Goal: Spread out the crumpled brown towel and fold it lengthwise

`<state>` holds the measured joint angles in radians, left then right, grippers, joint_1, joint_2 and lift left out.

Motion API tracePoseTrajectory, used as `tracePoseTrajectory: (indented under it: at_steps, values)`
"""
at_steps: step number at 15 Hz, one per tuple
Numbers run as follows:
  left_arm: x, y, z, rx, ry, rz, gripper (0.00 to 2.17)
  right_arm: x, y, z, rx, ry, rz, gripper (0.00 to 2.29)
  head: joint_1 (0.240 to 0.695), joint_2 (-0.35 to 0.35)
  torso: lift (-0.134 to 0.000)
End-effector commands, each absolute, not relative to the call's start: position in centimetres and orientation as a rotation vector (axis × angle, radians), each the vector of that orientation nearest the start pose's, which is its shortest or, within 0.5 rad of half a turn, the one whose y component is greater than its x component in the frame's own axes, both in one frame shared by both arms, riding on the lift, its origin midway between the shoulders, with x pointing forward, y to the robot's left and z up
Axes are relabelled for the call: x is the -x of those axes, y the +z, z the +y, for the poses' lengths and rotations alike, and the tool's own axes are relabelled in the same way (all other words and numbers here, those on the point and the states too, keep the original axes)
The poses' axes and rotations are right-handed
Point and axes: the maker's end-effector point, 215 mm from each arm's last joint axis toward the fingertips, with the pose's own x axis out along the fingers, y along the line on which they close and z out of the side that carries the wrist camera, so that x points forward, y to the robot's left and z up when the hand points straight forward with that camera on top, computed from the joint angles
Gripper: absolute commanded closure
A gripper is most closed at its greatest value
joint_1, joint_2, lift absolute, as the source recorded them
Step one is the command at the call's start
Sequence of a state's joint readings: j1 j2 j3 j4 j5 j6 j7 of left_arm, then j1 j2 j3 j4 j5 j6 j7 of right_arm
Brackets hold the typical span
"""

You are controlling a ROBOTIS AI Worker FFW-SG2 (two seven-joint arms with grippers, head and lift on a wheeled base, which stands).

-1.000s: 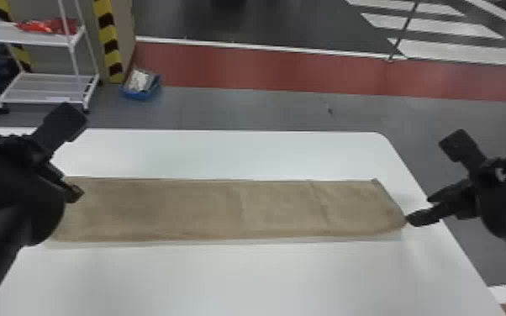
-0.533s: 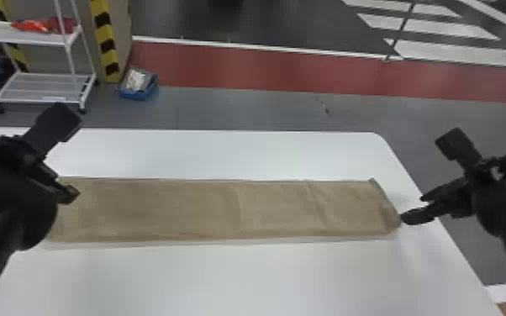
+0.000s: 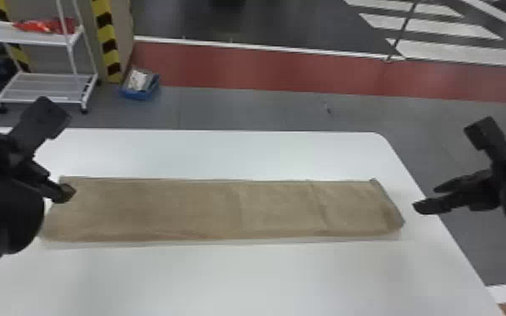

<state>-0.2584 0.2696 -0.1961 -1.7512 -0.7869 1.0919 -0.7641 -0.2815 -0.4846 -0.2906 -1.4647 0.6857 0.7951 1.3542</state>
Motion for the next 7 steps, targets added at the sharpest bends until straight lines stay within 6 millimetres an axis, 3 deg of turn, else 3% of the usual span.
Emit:
tracePoseTrajectory:
  at_steps: [1, 7]
  values:
    - [-57.03, -39.0, 32.97, -0.639, -0.159, 0.82, 0.05, -50.13, -39.23, -50.6, 0.273, 0.375, 0.961, 0.18, 0.695, -0.178, -0.124]
    - [-56.51, -39.26, 32.9, -0.635, -0.16, 0.824, 0.05, -49.86, -39.44, -51.38, 0.247, 0.345, 0.95, 0.18, 0.695, -0.187, -0.124]
